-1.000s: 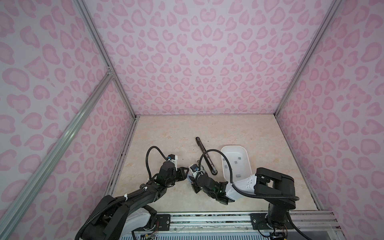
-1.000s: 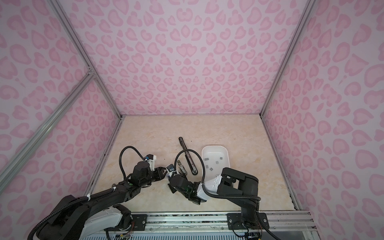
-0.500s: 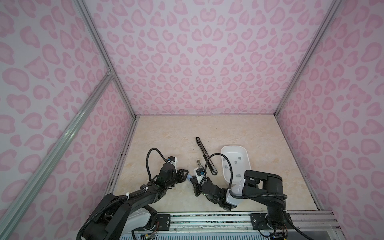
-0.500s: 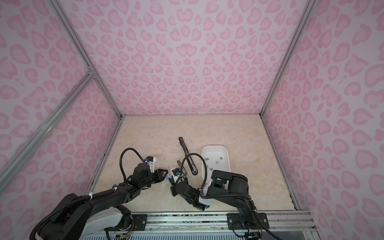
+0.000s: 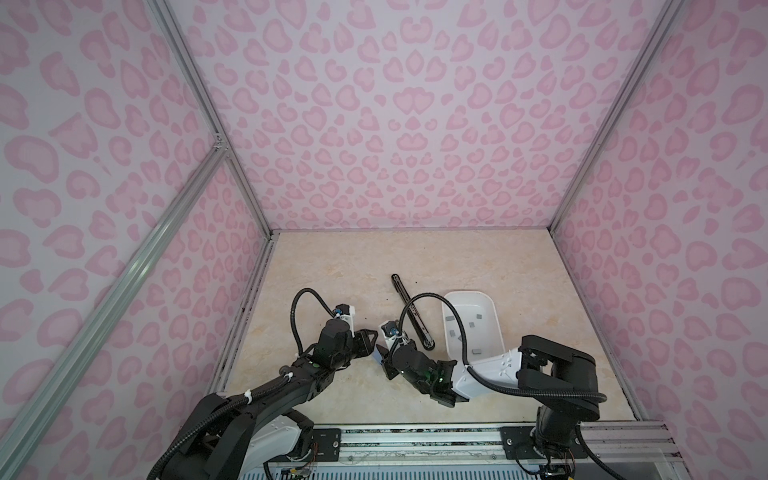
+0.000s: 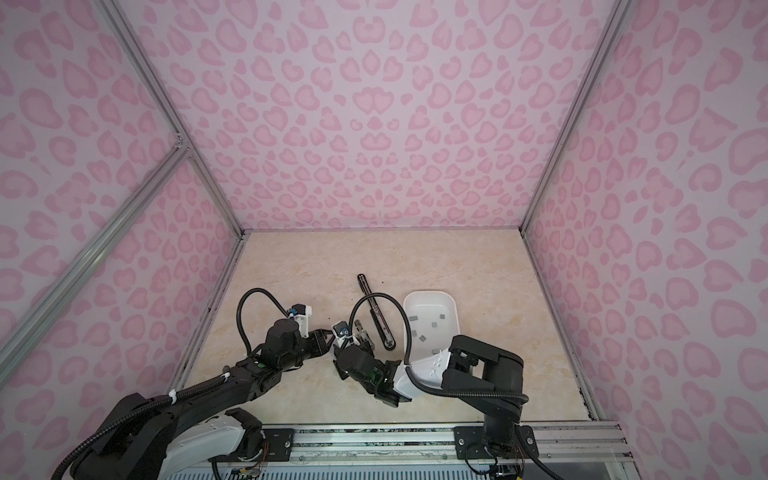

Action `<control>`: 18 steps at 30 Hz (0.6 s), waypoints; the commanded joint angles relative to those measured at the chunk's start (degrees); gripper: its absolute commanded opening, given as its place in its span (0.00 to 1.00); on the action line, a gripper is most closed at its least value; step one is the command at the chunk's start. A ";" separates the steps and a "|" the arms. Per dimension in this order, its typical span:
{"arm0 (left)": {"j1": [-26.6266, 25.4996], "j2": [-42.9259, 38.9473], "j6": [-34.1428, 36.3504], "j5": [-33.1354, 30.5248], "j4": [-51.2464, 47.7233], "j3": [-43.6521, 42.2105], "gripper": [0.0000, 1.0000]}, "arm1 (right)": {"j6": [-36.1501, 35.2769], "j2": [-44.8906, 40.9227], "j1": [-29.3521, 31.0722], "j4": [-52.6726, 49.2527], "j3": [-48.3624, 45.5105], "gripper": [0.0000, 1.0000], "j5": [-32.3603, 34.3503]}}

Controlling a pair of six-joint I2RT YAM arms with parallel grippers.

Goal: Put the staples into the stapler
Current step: 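Lift the left gripper off the stapler while the right gripper moves to the cream stapler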

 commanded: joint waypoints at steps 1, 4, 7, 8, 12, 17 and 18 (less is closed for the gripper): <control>-0.01 -0.98 0.91 -0.85 -1.84 1.92 0.48 | -0.16 -2.51 -0.78 -4.53 -1.75 0.39 2.65; 0.03 -1.21 1.09 -0.71 -2.66 3.27 0.53 | 0.94 -4.84 -2.03 -4.60 -5.32 0.40 2.47; -0.01 -1.04 0.70 -0.19 -3.73 4.70 0.57 | 1.42 -6.29 -2.79 -3.81 -8.77 0.47 2.09; 0.03 -0.95 0.63 -0.17 -4.33 5.23 0.58 | 1.36 -6.25 -3.13 -3.68 -9.46 0.48 1.42; 0.02 -0.92 0.48 0.46 -4.82 6.07 0.59 | 1.35 -4.86 -4.16 -2.95 -11.01 0.51 -0.73; 0.03 -1.69 0.39 0.14 -5.22 5.93 0.61 | 1.36 -1.53 -5.23 -1.15 -11.05 0.53 -1.54; 0.03 -1.86 0.31 0.07 -5.22 5.87 0.62 | 1.58 -0.58 -5.83 -0.74 -10.92 0.53 -1.99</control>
